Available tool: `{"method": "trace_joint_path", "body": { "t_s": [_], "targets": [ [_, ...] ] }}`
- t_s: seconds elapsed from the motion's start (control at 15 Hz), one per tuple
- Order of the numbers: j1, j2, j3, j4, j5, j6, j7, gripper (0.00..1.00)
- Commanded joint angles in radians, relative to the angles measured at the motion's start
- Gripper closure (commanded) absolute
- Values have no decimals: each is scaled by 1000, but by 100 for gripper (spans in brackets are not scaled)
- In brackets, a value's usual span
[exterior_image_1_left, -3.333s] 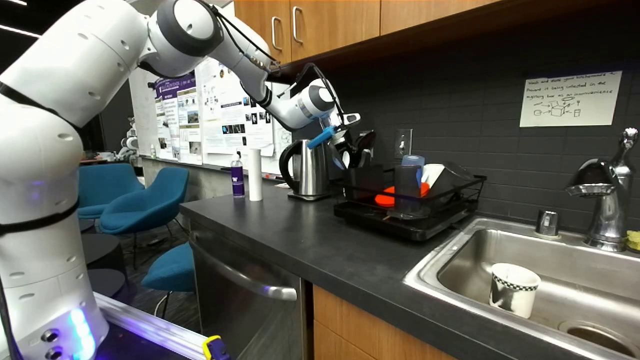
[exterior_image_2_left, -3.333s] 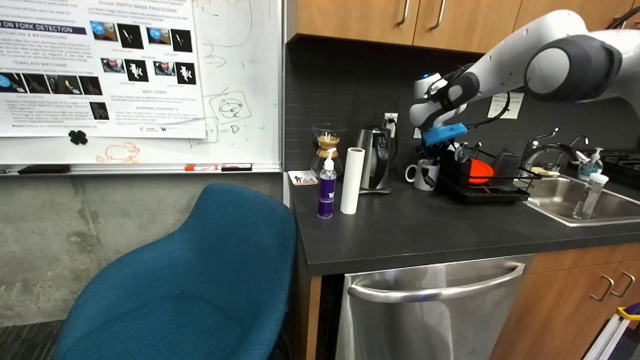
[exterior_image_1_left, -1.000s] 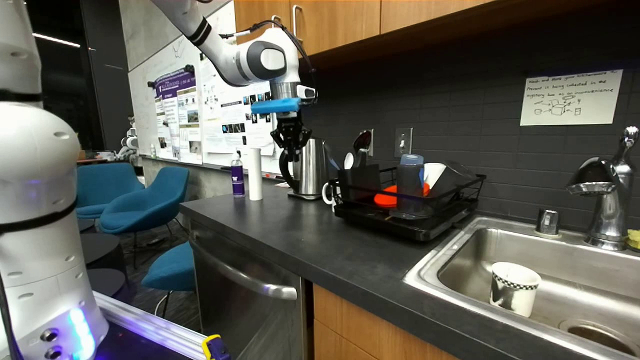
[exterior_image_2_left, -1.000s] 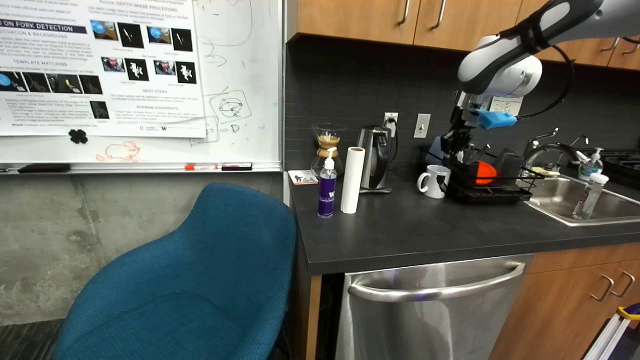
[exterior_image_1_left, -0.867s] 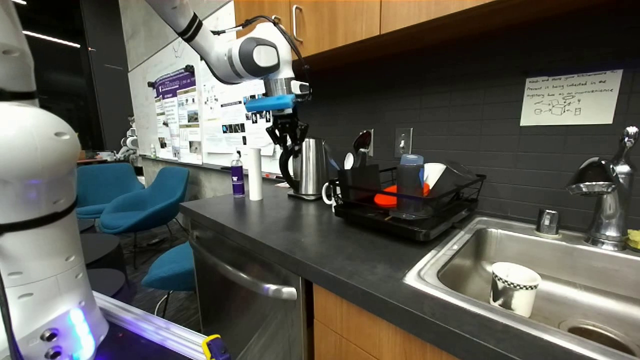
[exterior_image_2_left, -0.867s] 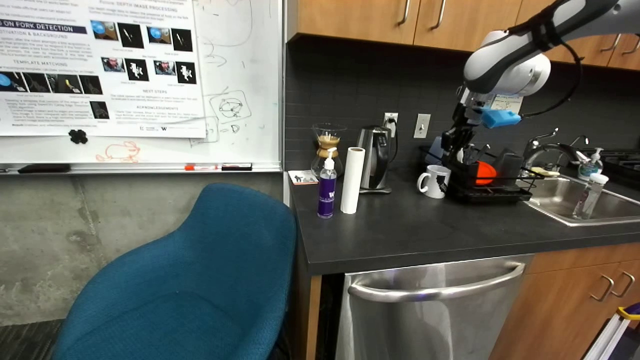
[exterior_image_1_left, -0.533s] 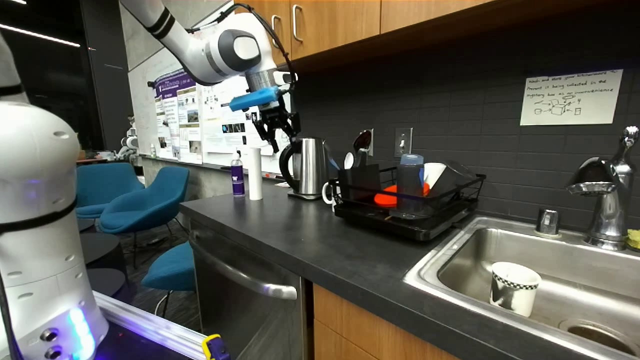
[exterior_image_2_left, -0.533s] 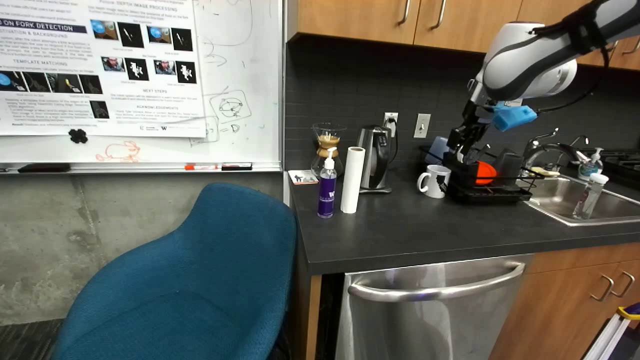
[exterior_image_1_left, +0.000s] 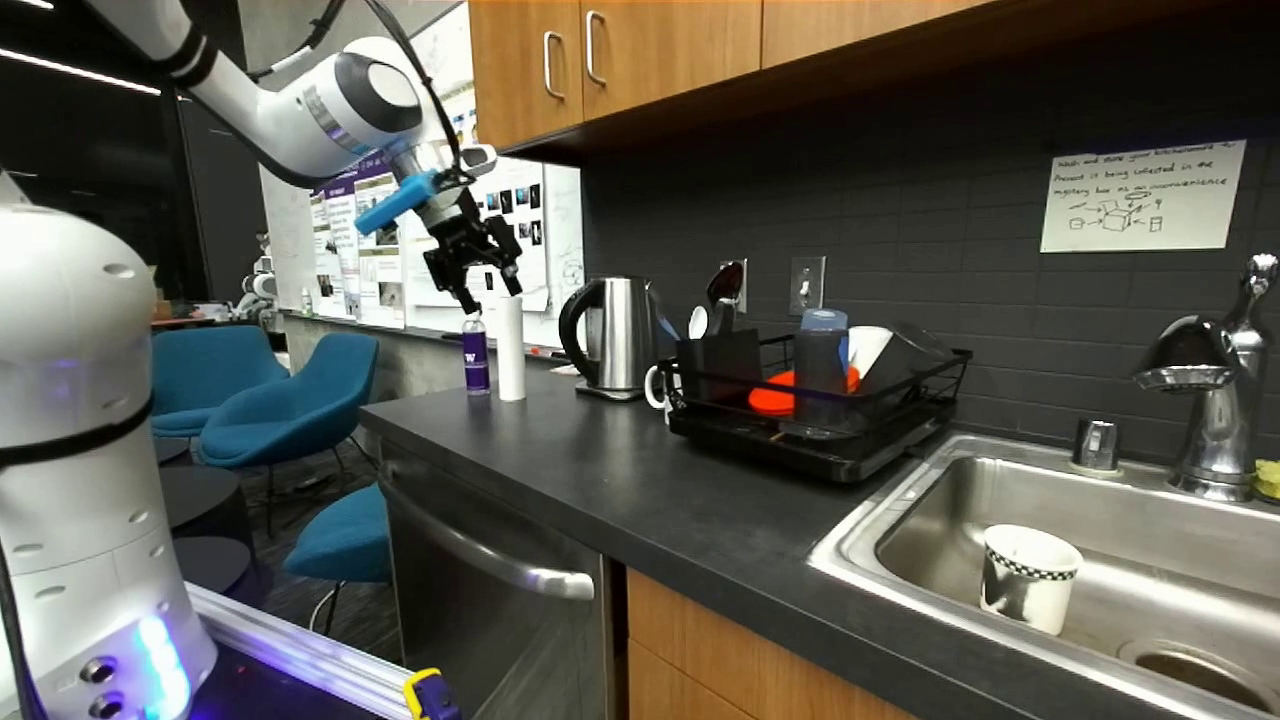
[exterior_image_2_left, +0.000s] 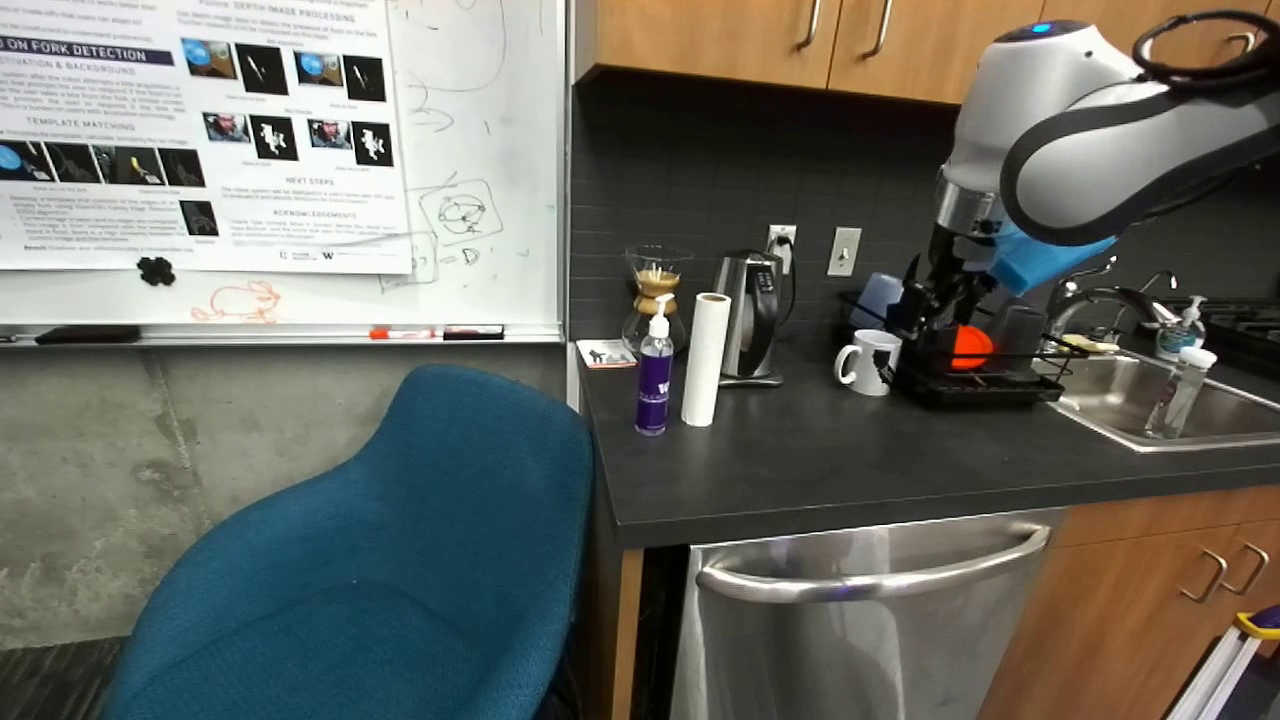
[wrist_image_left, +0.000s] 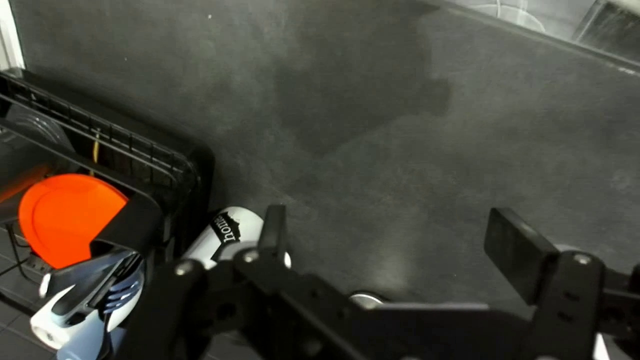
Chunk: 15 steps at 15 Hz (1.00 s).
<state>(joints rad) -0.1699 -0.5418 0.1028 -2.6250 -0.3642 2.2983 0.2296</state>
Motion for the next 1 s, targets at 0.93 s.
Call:
{"method": "trace_joint_path", "body": {
  "t_s": [0.93],
  "targets": [
    [193, 78, 251, 149, 21, -387, 423, 0]
  ]
}}
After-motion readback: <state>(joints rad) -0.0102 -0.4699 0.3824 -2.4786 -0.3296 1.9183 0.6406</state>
